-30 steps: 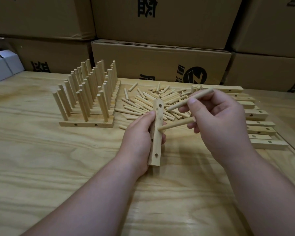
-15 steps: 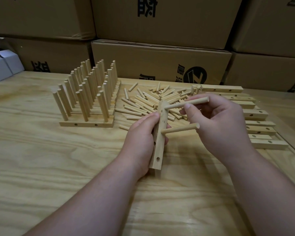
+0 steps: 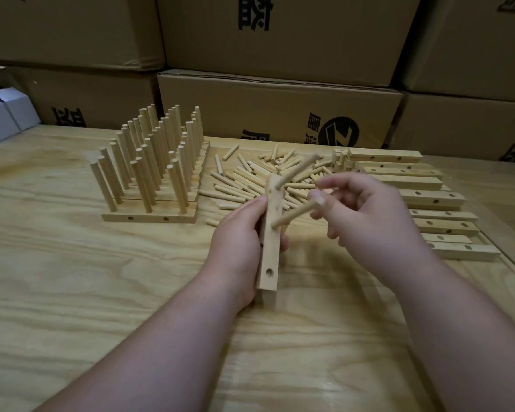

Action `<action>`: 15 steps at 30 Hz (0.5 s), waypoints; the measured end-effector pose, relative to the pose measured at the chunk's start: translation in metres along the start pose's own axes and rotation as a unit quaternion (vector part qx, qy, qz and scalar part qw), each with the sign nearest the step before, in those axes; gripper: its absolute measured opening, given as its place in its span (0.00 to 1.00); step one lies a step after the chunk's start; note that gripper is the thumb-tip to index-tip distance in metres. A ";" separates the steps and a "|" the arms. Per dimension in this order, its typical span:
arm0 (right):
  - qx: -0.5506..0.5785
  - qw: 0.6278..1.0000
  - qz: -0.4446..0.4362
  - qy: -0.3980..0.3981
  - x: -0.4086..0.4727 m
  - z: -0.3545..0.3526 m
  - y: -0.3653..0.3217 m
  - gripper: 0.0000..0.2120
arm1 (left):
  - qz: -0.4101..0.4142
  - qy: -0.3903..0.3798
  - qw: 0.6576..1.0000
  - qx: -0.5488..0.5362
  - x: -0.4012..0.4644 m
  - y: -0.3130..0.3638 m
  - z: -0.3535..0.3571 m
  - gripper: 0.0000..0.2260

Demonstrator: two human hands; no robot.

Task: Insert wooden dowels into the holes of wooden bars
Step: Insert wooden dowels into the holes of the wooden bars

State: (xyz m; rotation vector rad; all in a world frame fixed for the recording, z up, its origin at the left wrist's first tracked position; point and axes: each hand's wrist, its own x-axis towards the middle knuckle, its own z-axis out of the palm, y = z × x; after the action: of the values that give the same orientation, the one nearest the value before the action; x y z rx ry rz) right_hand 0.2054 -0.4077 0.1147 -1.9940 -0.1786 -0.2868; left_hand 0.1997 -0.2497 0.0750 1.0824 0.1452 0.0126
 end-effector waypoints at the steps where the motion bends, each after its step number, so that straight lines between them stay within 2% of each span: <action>1: -0.011 0.999 0.047 -0.012 0.001 0.001 0.002 0.06 | -0.007 -0.003 1.000 -0.027 0.001 0.001 0.000 0.14; 4: -0.038 0.983 0.168 -0.065 0.000 0.006 0.009 0.13 | -0.015 -0.017 0.995 -0.097 0.003 0.004 -0.001 0.14; 6: -0.032 0.973 0.207 -0.094 -0.002 0.009 0.010 0.17 | -0.024 -0.040 0.991 -0.125 0.002 0.005 -0.001 0.15; 9: 0.024 0.970 0.221 -0.102 -0.002 0.012 0.008 0.14 | -0.040 -0.091 0.984 -0.147 0.000 0.006 0.000 0.15; 12: 0.083 0.965 0.219 -0.118 -0.003 0.017 0.008 0.10 | -0.045 -0.120 0.981 -0.147 0.000 0.005 -0.001 0.21; 15: 0.114 0.968 0.208 -0.086 -0.005 0.022 0.006 0.08 | -0.054 -0.125 0.979 -0.153 0.001 0.005 -0.001 0.18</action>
State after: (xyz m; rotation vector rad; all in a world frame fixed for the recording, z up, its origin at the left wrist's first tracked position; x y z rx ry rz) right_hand 0.2049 -0.3905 0.0989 -1.7749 0.0967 0.1720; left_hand 0.2005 -0.2460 0.0786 0.7593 -0.0255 -0.1933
